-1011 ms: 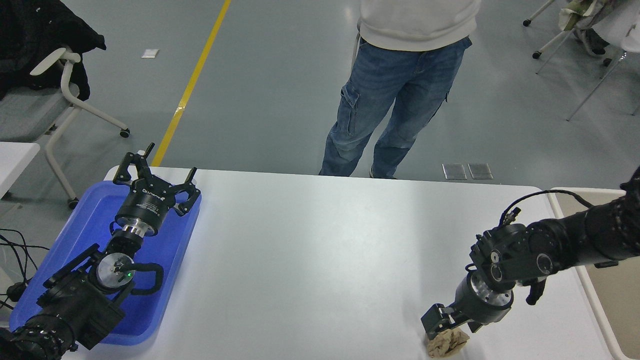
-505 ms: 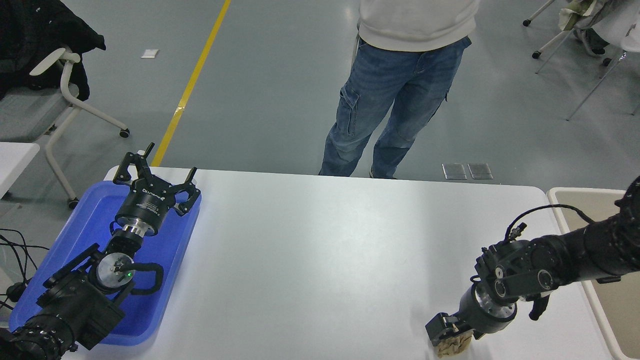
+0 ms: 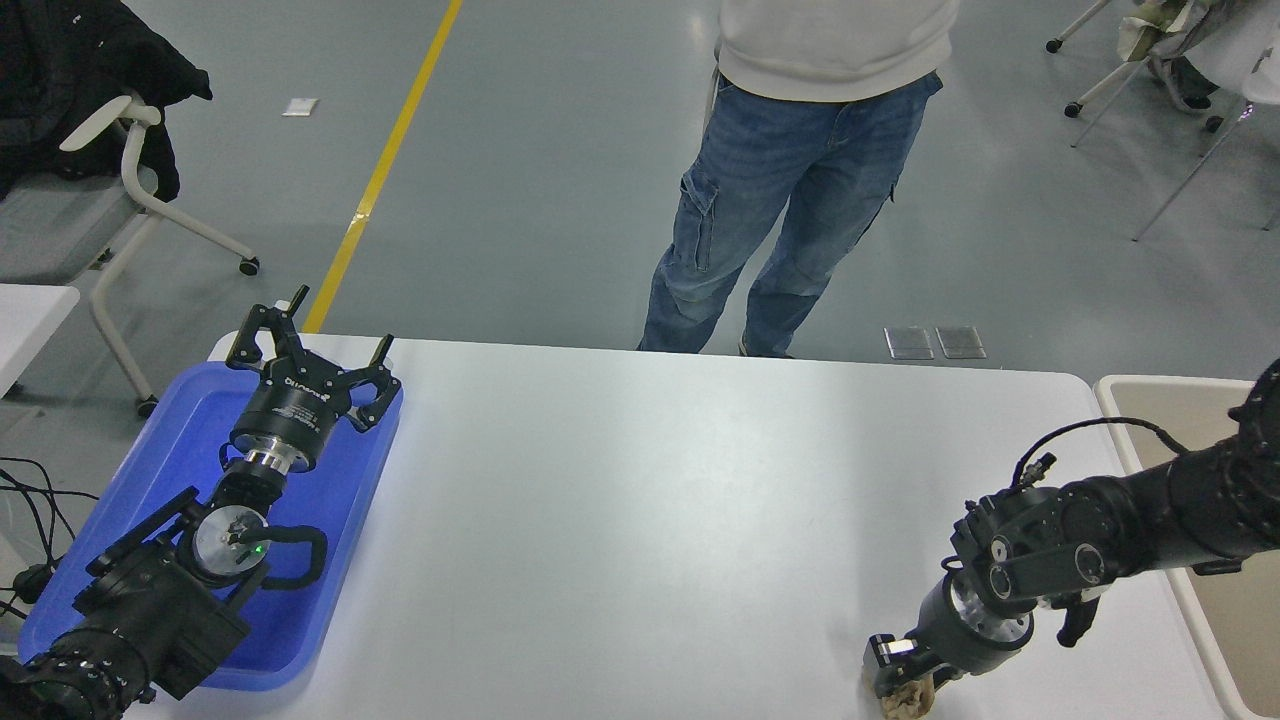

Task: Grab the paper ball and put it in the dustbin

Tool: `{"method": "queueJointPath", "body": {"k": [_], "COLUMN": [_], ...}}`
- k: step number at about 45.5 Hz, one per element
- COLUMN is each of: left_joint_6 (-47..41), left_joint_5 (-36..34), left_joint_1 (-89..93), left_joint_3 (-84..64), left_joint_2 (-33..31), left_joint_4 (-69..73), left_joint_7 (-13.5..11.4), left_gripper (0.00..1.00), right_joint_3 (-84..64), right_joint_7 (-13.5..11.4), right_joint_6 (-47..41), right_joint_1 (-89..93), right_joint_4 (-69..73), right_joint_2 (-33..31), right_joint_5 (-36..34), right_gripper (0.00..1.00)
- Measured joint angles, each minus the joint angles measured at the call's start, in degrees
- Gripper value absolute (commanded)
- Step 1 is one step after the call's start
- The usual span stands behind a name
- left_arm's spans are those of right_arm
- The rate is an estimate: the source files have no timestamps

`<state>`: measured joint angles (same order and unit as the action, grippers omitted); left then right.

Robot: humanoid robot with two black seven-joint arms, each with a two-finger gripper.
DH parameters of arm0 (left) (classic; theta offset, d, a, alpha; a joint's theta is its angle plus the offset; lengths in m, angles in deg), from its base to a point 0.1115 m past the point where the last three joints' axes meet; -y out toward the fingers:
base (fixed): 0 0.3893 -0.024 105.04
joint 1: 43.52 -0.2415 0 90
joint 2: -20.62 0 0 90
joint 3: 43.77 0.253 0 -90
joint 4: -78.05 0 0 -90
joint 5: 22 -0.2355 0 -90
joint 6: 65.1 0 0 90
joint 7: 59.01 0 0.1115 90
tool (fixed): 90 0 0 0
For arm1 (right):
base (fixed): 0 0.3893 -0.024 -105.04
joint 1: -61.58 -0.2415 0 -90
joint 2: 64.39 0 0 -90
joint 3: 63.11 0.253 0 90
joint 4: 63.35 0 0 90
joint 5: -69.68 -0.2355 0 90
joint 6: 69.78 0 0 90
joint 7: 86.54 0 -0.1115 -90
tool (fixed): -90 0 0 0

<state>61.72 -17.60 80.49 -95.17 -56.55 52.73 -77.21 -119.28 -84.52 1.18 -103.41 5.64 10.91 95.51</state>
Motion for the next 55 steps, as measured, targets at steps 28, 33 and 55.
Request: {"method": "queueJointPath", "body": {"k": [28, 33, 55], "left_joint_6": [0.0, 0.0, 0.0], "left_joint_5": [0.0, 0.0, 0.0], "left_joint_1": [0.0, 0.0, 0.0], "left_joint_3": [0.0, 0.0, 0.0], "left_joint_2": [0.0, 0.0, 0.0], "left_joint_4": [0.0, 0.0, 0.0], "left_joint_7": [0.0, 0.0, 0.0], "left_gripper": [1.00, 1.00, 1.00], "right_joint_3": [-10.0, -12.3, -16.8], "right_joint_7": [0.2, 0.3, 0.3], "right_joint_6": [-4.7, -8.8, -23.9], "right_joint_1": [-21.6, -27.7, -48.5], "right_joint_4": [9.4, 10.8, 12.9], "right_joint_2": [-8.1, -9.3, -12.2], "right_joint_5": [-4.4, -4.8, -5.8], "right_gripper": [0.00, 0.00, 0.00]}}
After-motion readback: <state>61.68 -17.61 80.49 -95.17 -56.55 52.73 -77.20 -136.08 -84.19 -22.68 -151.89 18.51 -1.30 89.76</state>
